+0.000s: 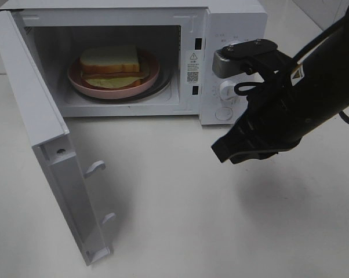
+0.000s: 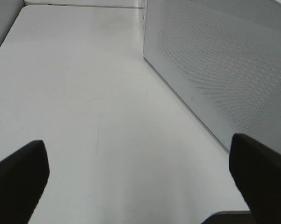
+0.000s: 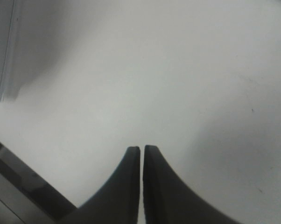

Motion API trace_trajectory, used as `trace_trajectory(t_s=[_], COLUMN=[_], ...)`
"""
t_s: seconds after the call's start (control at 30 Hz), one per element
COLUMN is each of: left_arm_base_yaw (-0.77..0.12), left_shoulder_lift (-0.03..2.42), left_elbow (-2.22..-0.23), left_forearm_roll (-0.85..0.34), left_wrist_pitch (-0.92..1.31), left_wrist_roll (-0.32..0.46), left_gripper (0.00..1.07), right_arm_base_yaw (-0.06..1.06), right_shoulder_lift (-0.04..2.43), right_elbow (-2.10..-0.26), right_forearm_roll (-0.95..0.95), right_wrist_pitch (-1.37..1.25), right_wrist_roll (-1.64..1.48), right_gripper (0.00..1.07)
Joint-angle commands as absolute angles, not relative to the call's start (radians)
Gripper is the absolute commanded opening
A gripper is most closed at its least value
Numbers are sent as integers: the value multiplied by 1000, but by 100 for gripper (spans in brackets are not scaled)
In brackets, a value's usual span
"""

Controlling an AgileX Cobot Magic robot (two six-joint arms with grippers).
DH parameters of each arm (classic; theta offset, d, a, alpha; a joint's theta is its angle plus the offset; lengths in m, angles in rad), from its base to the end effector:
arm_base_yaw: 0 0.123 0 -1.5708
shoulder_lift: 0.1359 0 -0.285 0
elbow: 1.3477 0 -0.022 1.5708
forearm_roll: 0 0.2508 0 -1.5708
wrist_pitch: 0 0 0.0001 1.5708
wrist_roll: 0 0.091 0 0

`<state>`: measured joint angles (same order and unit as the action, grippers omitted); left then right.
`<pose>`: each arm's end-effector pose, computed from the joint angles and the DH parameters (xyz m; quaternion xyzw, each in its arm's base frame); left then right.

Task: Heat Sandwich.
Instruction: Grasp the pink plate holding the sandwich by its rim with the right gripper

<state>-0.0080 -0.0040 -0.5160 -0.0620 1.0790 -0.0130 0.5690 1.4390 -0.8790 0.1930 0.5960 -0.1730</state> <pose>-0.0082 -0.0049 0.2803 -0.0003 0.8524 -0.0364 0.5217 0.2294 0.1584 0.2344 -0.2901 0.9217 0.1194 0.2282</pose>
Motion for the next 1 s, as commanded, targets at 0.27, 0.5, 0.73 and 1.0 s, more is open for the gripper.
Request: trace_trajectory(t_s=[0.27,0.5,0.73,1.0], left_arm_base_yaw=[-5,-5,-5,-5], left_shoulder_lift=[-12,-12,-12,-12], left_elbow=[-516,-516,-516,-516], left_forearm_roll=[-65,-65,-65,-65], left_wrist_pitch=[1070,1070,1070,1070], left_wrist_roll=[-13,-13,-13,-13], left_gripper=[100,100,100,100], right_arm_base_yaw=[570,570,570,570], right_shoulder_lift=[1431,1431,1431,1431], right_elbow=[-905,-905,-905,-905], right_forearm_roll=[185,183,183,123], right_wrist_pitch=[734,783,785,772], right_wrist_roll=[-592,-934,-1186,-1327], right_gripper=[6,7,8,16])
